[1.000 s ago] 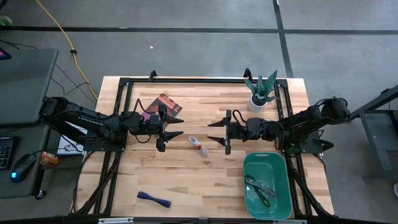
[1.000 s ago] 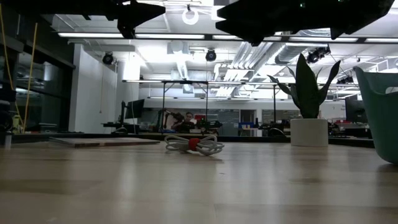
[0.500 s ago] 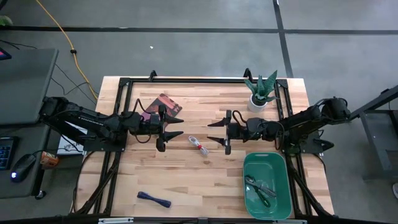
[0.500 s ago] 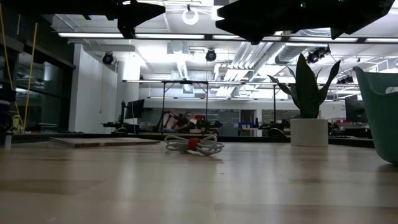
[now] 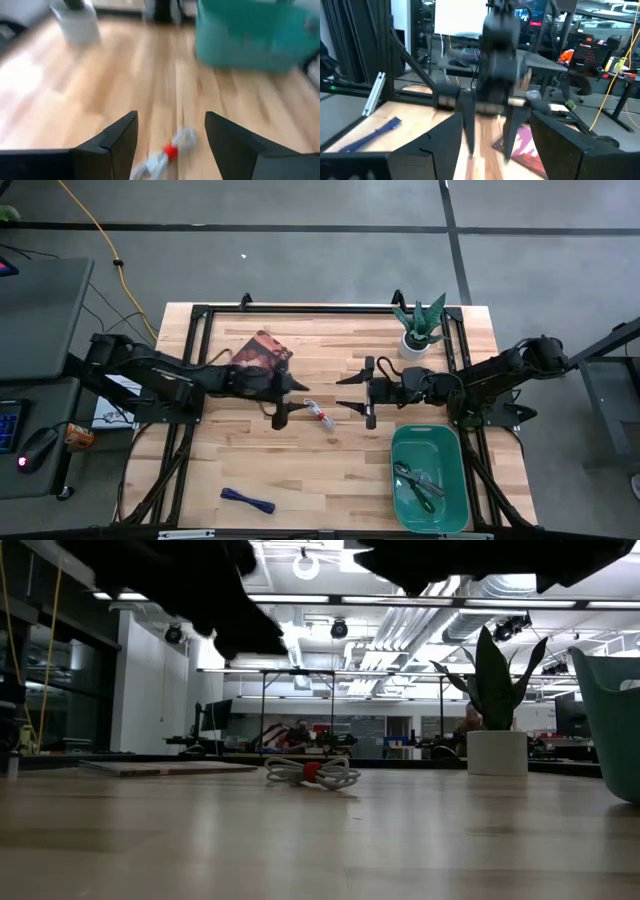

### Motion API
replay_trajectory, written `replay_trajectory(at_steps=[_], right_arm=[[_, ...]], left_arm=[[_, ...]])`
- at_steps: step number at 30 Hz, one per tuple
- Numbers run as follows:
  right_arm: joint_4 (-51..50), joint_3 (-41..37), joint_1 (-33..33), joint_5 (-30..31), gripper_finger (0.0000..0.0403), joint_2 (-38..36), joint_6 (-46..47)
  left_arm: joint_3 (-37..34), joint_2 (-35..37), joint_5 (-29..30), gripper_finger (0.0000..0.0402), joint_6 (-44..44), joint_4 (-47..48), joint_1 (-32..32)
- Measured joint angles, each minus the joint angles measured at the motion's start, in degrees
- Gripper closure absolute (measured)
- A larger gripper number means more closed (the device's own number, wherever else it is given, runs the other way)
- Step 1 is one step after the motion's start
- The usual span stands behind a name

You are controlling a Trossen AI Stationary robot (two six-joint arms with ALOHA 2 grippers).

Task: Pick and place USB-C Cables
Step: Put the white USB cable into the bin

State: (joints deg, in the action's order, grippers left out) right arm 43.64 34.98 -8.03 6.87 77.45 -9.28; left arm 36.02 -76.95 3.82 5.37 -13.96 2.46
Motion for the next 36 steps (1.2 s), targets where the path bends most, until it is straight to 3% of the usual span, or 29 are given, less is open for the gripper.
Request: replay_trajectory(at_steps=[4,10,19,23,28,36], right_arm=[[-2.7,0.0,0.0,-1.8,0.0178,-3.1,1.4],[-6.4,0.0,0.0,-6.5,0.0178,-5.9,1.9],[-8.1,0.0,0.0,-6.9,0.0178,-6.0,1.8],[-8.7,0.0,0.0,-6.9,0.0178,-6.0,3.0],[-9.2,0.0,0.0,-6.9,0.0178,-6.0,3.3],[-9.2,0.0,0.0,-6.9,0.0178,-6.0,3.3]], left_arm=[[5.2,-8.5,-6.1,0.0192,-6.6,7.5,1.4],[9.8,-18.5,-7.4,0.0192,-13.1,8.5,2.8],[17.2,-28.7,-10.5,0.0192,-16.5,9.8,4.4],[18.8,-30.7,-15.1,0.0192,-16.5,11.8,4.6],[18.9,-31.1,-15.4,0.0192,-16.1,15.3,4.6],[19.1,-30.9,-8.5,0.0192,-17.0,19.7,4.5]])
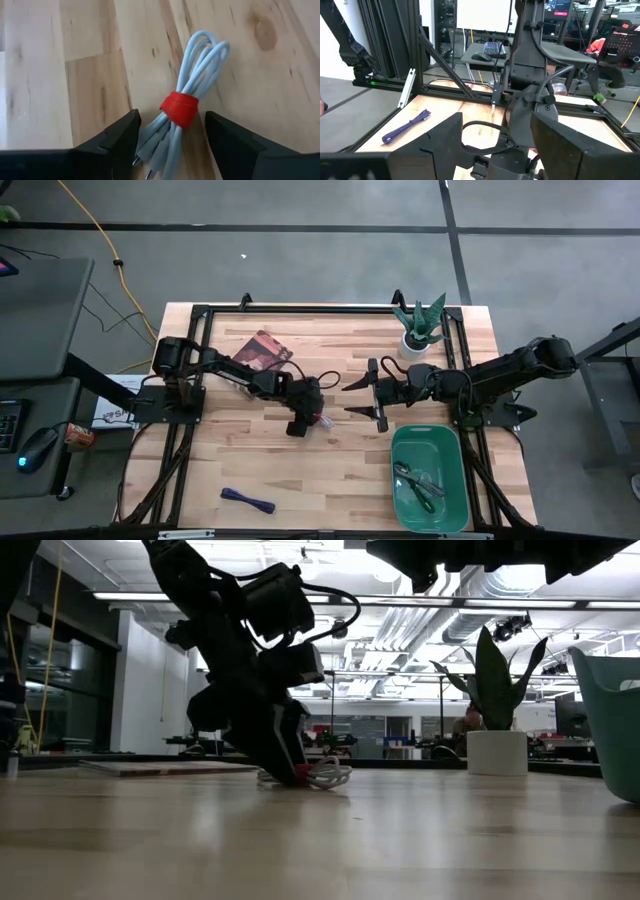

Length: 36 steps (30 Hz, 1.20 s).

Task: Pick and place USB-C Cables
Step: Put the white USB cable into the bin

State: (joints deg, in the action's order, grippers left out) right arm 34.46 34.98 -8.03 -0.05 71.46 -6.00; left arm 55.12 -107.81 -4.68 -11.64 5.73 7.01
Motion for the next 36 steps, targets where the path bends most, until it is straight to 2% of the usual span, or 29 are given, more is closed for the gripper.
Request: replay_trajectory(at_steps=[5,8,11,17,21,24,27,31,34,36], right_arm=[[-0.8,0.0,0.0,0.0,0.0178,0.0,0.6],[-1.0,0.0,0.0,0.0,0.0178,0.0,1.0],[-1.0,0.0,0.0,0.0,0.0178,0.0,1.0],[-1.2,0.0,0.0,0.0,0.0178,0.0,0.8],[-1.7,0.0,0.0,0.0,0.0178,0.0,1.3],[-2.8,0.0,0.0,0.0,0.0178,0.0,2.2],[-3.6,0.0,0.0,0.0,0.0178,0.0,2.9],[-4.3,0.0,0.0,1.7,0.0178,0.1,4.6],[-3.6,0.0,0.0,5.1,0.0178,1.1,4.7],[-1.4,0.0,0.2,7.6,0.0178,2.4,4.8]], left_arm=[[0.0,0.0,1.3,0.0194,0.1,0.1,-0.1],[0.0,0.1,2.9,0.0211,0.8,1.7,-0.1],[0.1,0.1,3.5,0.0250,1.2,3.3,-0.1],[-0.3,3.5,5.6,0.0383,2.6,9.1,0.1],[-0.7,9.5,9.1,0.0384,4.4,11.6,0.3],[-3.3,16.3,10.7,0.0395,7.1,8.5,0.4],[-8.7,22.9,11.3,0.0396,10.8,-2.5,0.5],[-19.5,30.4,13.3,0.0399,16.2,-25.0,0.5],[-26.4,31.5,14.4,0.0399,20.8,-43.1,0.5],[-29.2,30.9,14.6,0.0400,22.9,-52.0,0.5]])
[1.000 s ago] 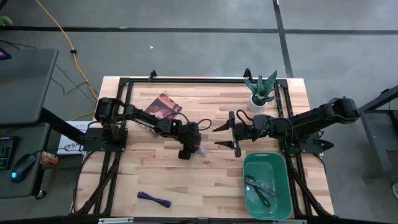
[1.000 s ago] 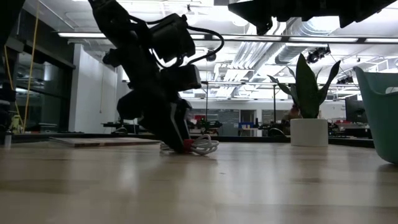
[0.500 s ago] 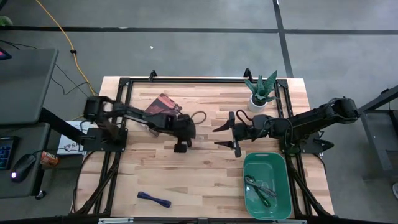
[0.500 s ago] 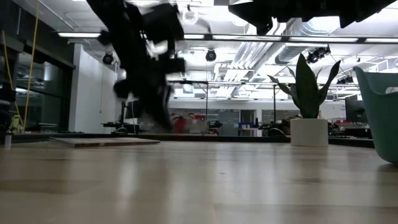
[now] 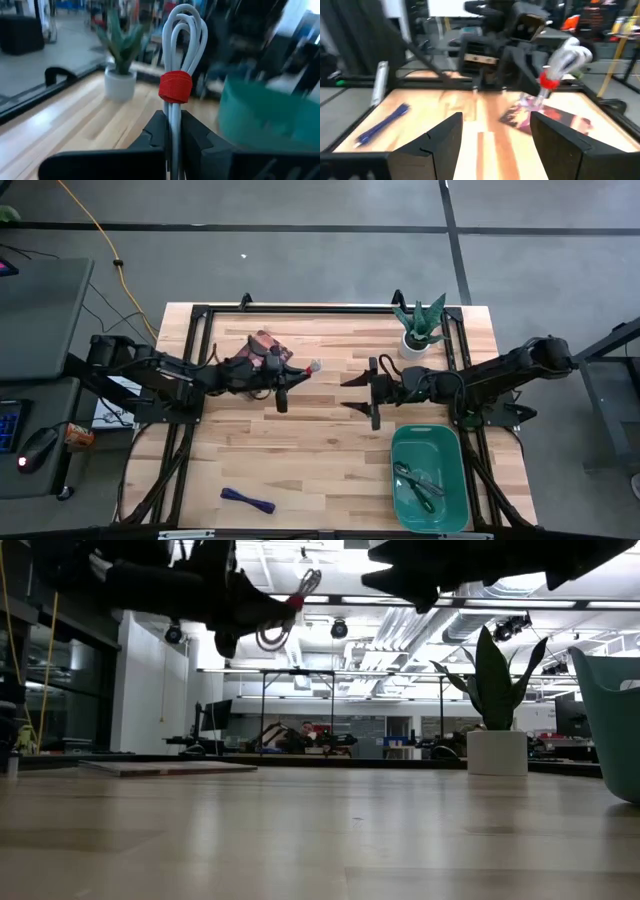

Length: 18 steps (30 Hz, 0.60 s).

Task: Pick and place USB-C Cables
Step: Put the white USB cable into the bin

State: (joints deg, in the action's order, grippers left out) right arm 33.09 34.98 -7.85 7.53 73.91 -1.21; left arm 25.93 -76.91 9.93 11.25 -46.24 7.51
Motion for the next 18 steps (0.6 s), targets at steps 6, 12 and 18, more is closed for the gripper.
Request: replay_trajectory(at_steps=[6,12,18], right_arm=[[11.5,0.0,1.5,1.0,0.0178,6.8,2.4],[21.0,0.0,3.1,1.1,0.0178,10.8,3.8],[27.2,0.0,3.9,1.1,0.0178,13.5,5.7]], left_arm=[[-0.3,-4.4,1.6,0.0401,1.7,-7.3,-0.8],[1.6,-5.7,1.7,0.0401,1.6,-8.2,-1.4],[2.0,-5.6,3.0,0.0401,1.7,-8.3,-2.3]])
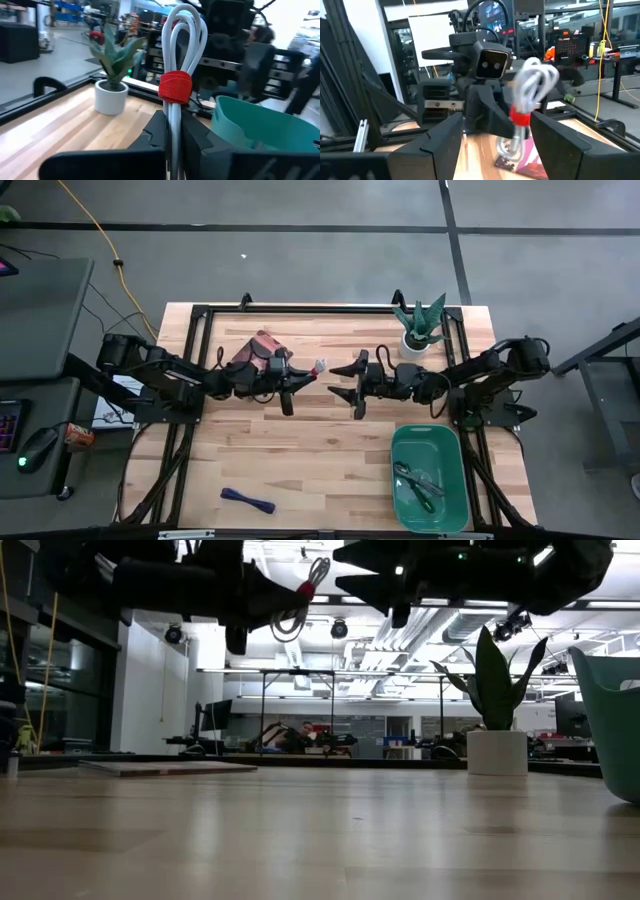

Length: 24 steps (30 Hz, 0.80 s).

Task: Pick and place USB-C Cables
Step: Put the white USB cable into the bin

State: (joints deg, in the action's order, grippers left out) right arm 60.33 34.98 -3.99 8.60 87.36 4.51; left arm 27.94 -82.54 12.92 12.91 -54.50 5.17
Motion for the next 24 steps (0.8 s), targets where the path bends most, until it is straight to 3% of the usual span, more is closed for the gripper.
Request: replay_trajectory(at_steps=[5,17,24], right_arm=[[0.5,1.2,0.3,3.7,0.0178,2.4,2.0],[0.4,5.2,0.3,4.8,0.0120,5.8,0.7],[-0.1,6.9,0.1,6.2,0.0116,5.8,0.0]], left_arm=[[0.0,0.0,0.8,0.0401,0.5,0.0,-0.3],[0.0,0.0,0.8,0.0401,0.5,-0.5,-2.3],[0.1,-1.6,1.3,0.0401,1.6,-2.1,-2.3]])
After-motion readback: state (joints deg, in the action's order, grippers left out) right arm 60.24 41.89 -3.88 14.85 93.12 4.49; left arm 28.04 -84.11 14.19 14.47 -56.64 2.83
